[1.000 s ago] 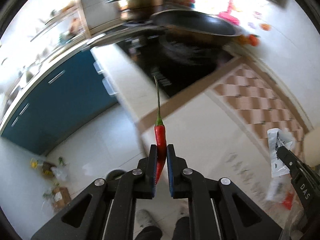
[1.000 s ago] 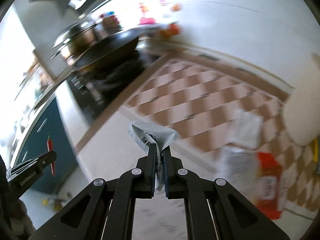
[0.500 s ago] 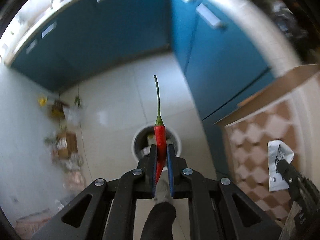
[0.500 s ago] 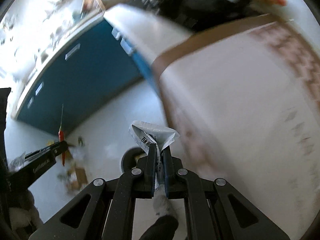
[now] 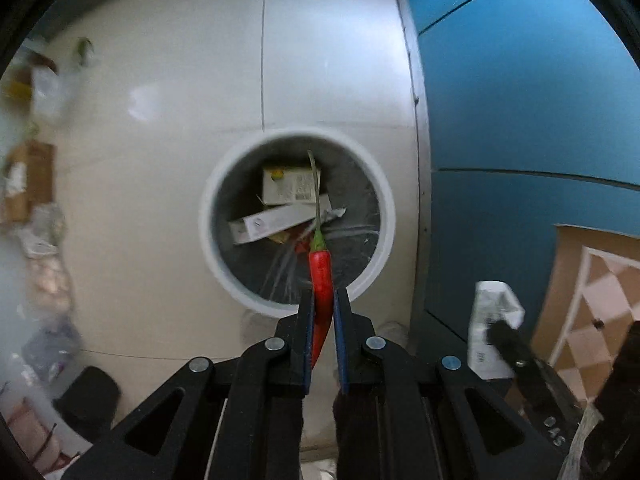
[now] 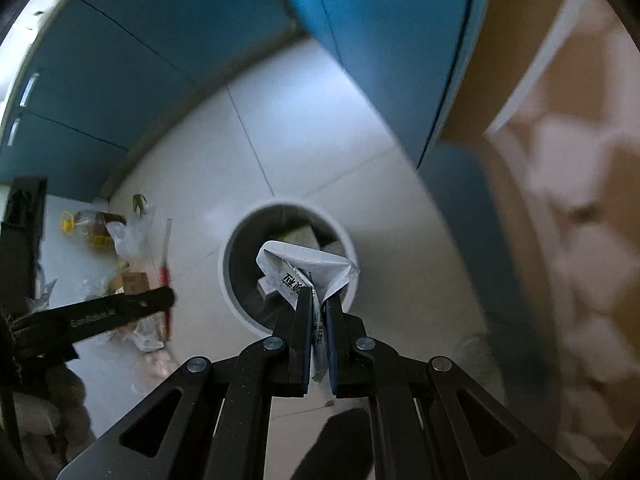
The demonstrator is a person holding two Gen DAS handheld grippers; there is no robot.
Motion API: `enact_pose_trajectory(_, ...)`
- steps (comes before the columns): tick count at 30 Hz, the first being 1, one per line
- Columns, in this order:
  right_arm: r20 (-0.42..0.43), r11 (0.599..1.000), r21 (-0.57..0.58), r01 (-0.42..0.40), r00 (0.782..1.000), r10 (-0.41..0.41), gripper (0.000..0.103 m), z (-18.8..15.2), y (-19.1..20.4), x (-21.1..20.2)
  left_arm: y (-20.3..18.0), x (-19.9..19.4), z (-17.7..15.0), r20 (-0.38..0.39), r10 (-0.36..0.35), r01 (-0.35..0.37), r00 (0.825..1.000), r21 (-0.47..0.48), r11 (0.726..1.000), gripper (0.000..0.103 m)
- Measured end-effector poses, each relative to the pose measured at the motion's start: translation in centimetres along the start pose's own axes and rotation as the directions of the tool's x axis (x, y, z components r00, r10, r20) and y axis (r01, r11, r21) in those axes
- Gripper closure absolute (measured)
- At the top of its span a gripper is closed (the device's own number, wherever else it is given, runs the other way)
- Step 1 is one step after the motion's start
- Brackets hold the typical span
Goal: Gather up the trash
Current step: 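Carry the chili and receipt to the bin and open both tools, then move both tools back up to the counter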
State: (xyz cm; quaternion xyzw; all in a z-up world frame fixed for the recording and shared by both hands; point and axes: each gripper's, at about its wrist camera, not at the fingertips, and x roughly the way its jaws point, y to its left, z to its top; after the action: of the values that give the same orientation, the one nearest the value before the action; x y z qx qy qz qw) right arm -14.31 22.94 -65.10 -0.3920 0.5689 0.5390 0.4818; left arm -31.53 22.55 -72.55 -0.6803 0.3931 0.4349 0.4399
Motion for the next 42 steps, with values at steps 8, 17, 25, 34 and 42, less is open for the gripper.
enact_pose_trajectory(8,-0.16,0.996,0.072,-0.046,0.986,0.057,0.094,0.4,-2.4,14.8,1.9,7.9,2.7,-0.082,0.029,-0.027,0.996,0.024,0.999,0.095)
enact_pose_trajectory(17,-0.247,1.0,0.018,-0.016,0.969,0.02,0.064,1.0,-2.4,21.5,2.9,7.3,3.4,-0.024,0.126,-0.125,0.992,0.039,0.991,0.014)
enact_pose_trajectory(25,-0.197,0.991,-0.103,0.088,0.975,-0.107,0.026,1.1,-0.8,17.3,3.4,1.6,0.9,0.108,0.279,-0.285,0.954,0.046,0.957,0.004)
enact_pose_trajectory(34,-0.133,0.973,-0.186,0.139,0.977,-0.165,0.0,-0.3,1.3,6.8,0.6,-8.2,-5.4,0.21,0.332,-0.351,0.92,0.06,0.935,0.004)
enact_pose_trajectory(42,-0.029,0.964,-0.226,0.14,0.988,-0.15,0.0,-1.8,4.0,-8.2,-2.8,-18.9,-11.6,0.296,0.299,-0.331,0.907,0.063,0.941,0.004)
